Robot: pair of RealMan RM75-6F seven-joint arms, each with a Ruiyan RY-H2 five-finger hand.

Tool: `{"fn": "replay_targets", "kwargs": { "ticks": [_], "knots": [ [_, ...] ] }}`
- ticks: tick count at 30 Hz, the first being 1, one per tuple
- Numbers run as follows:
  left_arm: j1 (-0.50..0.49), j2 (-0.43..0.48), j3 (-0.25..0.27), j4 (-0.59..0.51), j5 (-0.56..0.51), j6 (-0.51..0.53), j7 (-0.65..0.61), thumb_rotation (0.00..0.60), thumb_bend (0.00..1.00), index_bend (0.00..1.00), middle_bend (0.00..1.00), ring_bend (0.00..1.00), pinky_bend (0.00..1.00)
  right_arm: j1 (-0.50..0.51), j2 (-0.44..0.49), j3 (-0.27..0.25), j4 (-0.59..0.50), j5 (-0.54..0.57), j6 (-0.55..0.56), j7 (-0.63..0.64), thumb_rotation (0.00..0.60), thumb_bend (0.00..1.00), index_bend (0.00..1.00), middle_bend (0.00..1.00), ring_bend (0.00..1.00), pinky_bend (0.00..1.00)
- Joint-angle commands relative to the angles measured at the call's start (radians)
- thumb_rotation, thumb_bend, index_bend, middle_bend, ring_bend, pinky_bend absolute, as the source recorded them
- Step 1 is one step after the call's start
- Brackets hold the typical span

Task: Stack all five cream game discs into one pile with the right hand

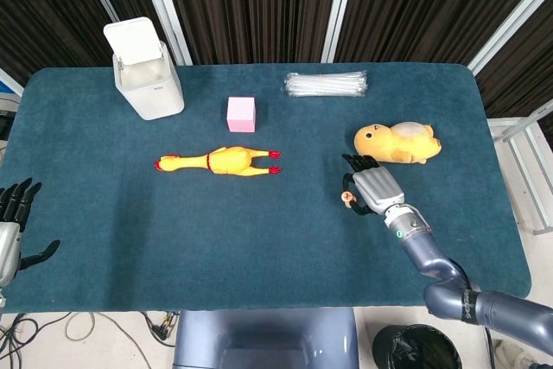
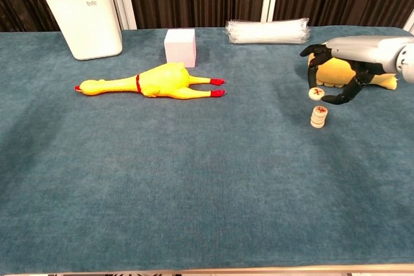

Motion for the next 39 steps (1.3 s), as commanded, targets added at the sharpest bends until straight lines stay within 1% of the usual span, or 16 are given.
{"fn": "replay_targets", "kwargs": {
  "ticks": [1,15,27,39],
  "knots": [
    [0.000,0.000,0.000,0.000,0.000,0.000,-0.001,0.600,0.17,0.06,0.00,0.00,0.05,0.004,-0.010,-0.005,0.026,0.010,-0.014,0.011,0.600,0.43,0.50,0.00,0.00,0.09],
    [0.000,-0.001,-0.001,0.001,0.000,0.000,0.000,0.600,0.17,0.06,0.00,0.00,0.05,0.006,-0.033,-0.023,0.080,0.016,-0.025,0.027,0.600,0.43,0.50,0.00,0.00,0.09],
    [0.001,-0.003,-0.001,0.000,-0.002,0.003,0.007,0.600,0.17,0.06,0.00,0.00,0.06,0.004,-0.042,-0.035,0.094,0.005,-0.030,0.040,0.600,0.43,0.50,0.00,0.00,0.09],
    [0.000,-0.003,-0.002,0.000,-0.002,0.002,0.008,0.600,0.17,0.06,0.00,0.00,0.06,0.006,-0.052,-0.035,0.101,0.002,-0.024,0.043,0.600,0.43,0.50,0.00,0.00,0.09]
  ]
}}
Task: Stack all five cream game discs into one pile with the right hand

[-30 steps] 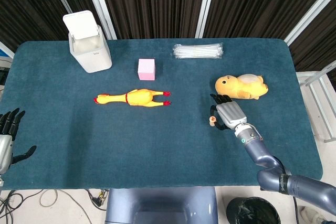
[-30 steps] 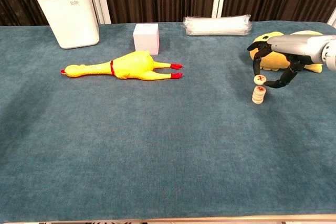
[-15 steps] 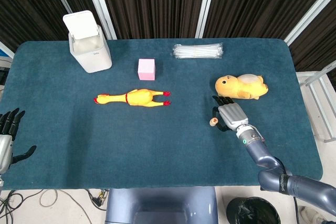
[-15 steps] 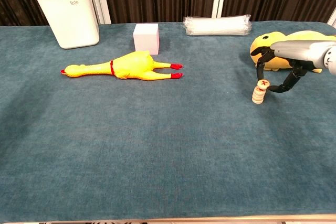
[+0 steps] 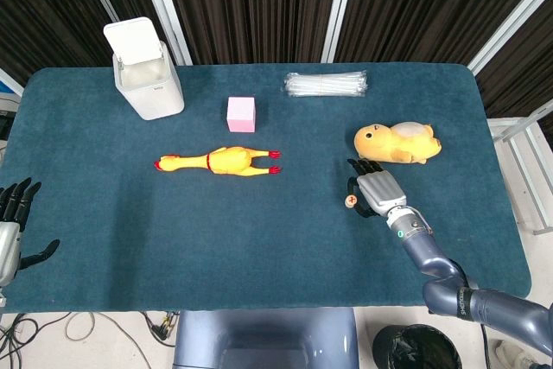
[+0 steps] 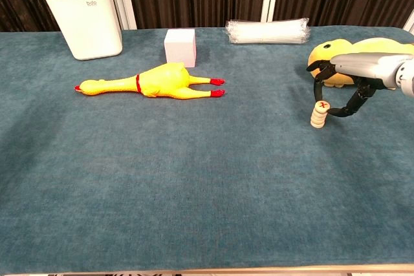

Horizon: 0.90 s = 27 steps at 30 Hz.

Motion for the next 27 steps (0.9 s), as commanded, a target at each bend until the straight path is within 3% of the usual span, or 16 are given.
{"fn": "replay_targets", "kwargs": {
  "ticks": [1,27],
  "knots": [
    [0.000,0.000,0.000,0.001,-0.001,-0.001,0.001,0.600,0.17,0.06,0.00,0.00,0.06,0.000,-0.001,0.000,0.002,0.003,0.000,-0.002,0.600,0.43,0.50,0.00,0.00,0.09],
    [0.000,-0.002,-0.001,0.001,-0.001,0.001,0.006,0.600,0.17,0.06,0.00,0.00,0.06,0.006,-0.007,-0.004,0.014,0.029,-0.010,-0.017,0.600,0.43,0.46,0.00,0.00,0.09]
  ]
}}
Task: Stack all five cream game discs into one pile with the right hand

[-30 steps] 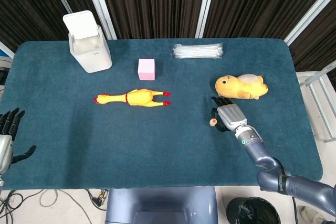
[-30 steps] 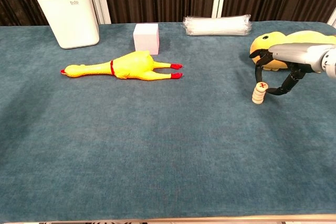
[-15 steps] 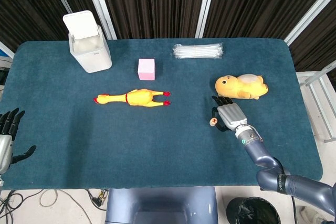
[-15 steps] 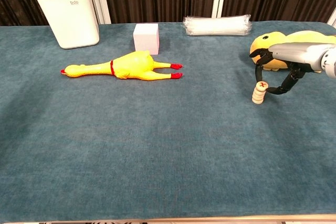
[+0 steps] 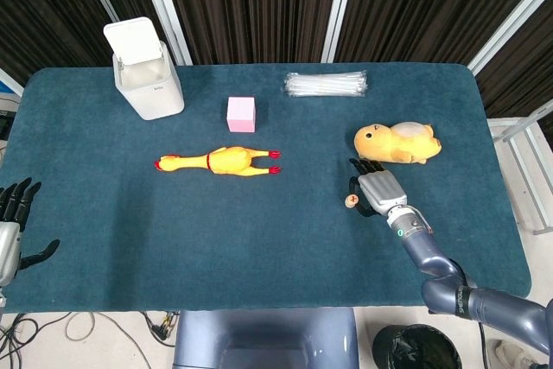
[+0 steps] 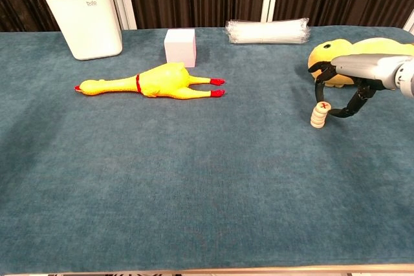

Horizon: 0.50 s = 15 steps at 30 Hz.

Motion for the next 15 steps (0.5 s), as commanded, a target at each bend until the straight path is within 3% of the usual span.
{"fn": "replay_targets", "kwargs": {
  "ticks": [1,15],
  "knots": [
    [0.000,0.000,0.000,0.000,0.000,0.000,0.000,0.600,0.17,0.06,0.00,0.00,0.06,0.000,0.002,0.000,-0.002,0.001,0.000,0.002,0.600,0.43,0.46,0.00,0.00,0.09],
    [0.000,0.000,0.000,0.000,0.000,0.000,0.000,0.600,0.17,0.06,0.00,0.00,0.06,-0.001,0.012,0.004,-0.014,-0.002,0.009,0.003,0.600,0.43,0.39,0.00,0.00,0.09]
  ]
}}
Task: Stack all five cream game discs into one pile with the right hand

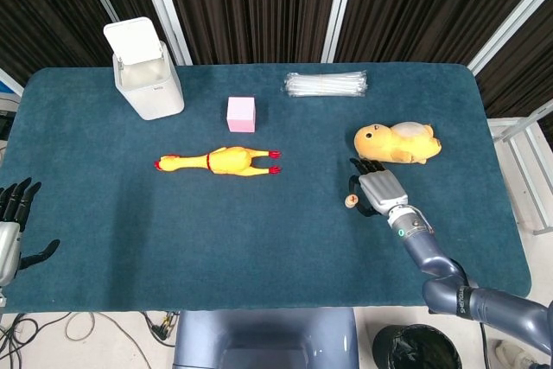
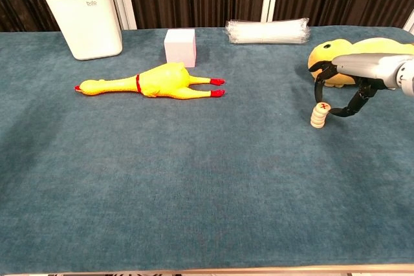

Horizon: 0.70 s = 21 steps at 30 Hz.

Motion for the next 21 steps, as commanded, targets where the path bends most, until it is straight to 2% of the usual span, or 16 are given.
{"fn": "replay_targets", "kwargs": {
  "ticks": [1,7,12,17,21],
  "knots": [
    [0.000,0.000,0.000,0.001,0.000,0.000,0.000,0.600,0.17,0.06,0.00,0.00,0.06,-0.001,0.009,0.004,-0.010,-0.004,0.007,0.003,0.600,0.43,0.38,0.00,0.00,0.09],
    [-0.001,-0.001,-0.001,0.002,-0.001,-0.002,0.002,0.600,0.17,0.06,0.00,0.00,0.05,-0.009,0.064,0.028,-0.073,-0.018,0.044,0.015,0.600,0.43,0.21,0.00,0.00,0.09],
    [-0.001,-0.001,0.001,0.001,-0.001,-0.004,0.001,0.600,0.17,0.06,0.00,0.00,0.06,-0.056,0.164,0.038,-0.198,-0.077,0.159,0.007,0.600,0.42,0.10,0.00,0.00,0.07],
    [-0.001,-0.001,0.003,-0.002,0.004,-0.003,0.003,0.600,0.17,0.06,0.00,0.00,0.06,-0.152,0.271,0.016,-0.345,-0.162,0.318,0.007,0.600,0.37,0.05,0.00,0.00,0.06],
    [0.000,-0.002,0.006,-0.004,0.010,0.000,0.008,0.600,0.17,0.06,0.00,0.00,0.06,-0.275,0.340,-0.043,-0.434,-0.263,0.489,0.007,0.600,0.34,0.02,0.00,0.00,0.04]
  ]
}}
